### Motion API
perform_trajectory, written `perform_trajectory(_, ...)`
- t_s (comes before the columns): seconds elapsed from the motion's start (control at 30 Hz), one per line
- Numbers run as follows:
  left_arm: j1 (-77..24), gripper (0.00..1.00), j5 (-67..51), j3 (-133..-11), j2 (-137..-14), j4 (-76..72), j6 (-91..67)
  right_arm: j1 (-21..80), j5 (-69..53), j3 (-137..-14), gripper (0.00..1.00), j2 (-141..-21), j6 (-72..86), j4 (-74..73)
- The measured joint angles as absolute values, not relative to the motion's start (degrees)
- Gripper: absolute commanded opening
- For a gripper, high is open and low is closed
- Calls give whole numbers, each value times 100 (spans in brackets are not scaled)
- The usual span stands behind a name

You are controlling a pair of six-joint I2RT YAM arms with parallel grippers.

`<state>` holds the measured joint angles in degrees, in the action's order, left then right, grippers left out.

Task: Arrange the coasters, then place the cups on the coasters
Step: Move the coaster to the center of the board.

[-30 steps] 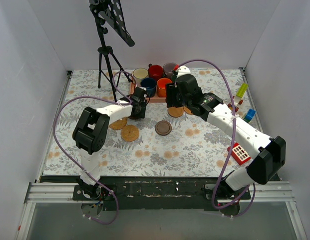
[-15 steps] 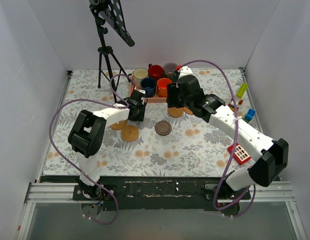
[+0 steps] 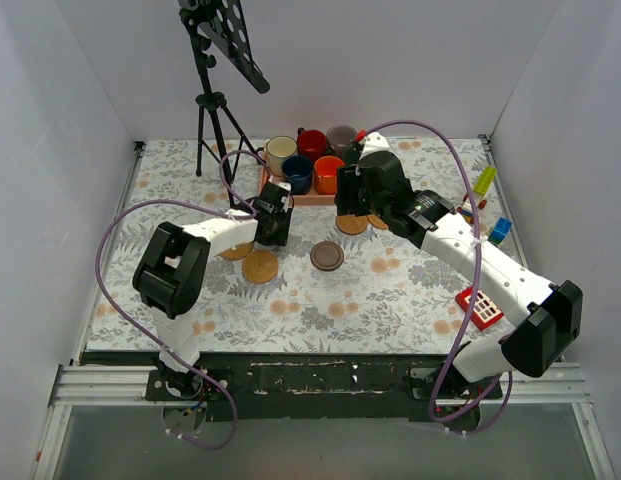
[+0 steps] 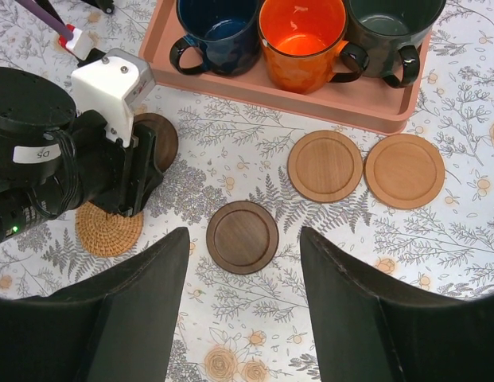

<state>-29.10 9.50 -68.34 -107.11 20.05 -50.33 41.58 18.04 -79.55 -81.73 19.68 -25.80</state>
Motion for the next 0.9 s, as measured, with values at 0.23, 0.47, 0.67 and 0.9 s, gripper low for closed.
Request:
perform_trajectory(0.23,-2921,37,884,-6735,-10619,2034,-5033,4158,1804,-7926,65,-8158,1977,-2550)
perform_trajectory(0.47,-2943,36,873,-6672,-10562,2056,-5035,4158,1804,-7926,65,-8158,1977,-2550)
perform_trajectory(0.67,-2967,35,880,-6604,-10497,2097,-5037,4163,1804,-7924,65,-8158,1977,-2550)
perform_trajectory(0.9,-2978,36,923,-6600,-10488,2119,-5050,4163,1804,-7896,65,-8152,1977,-2550)
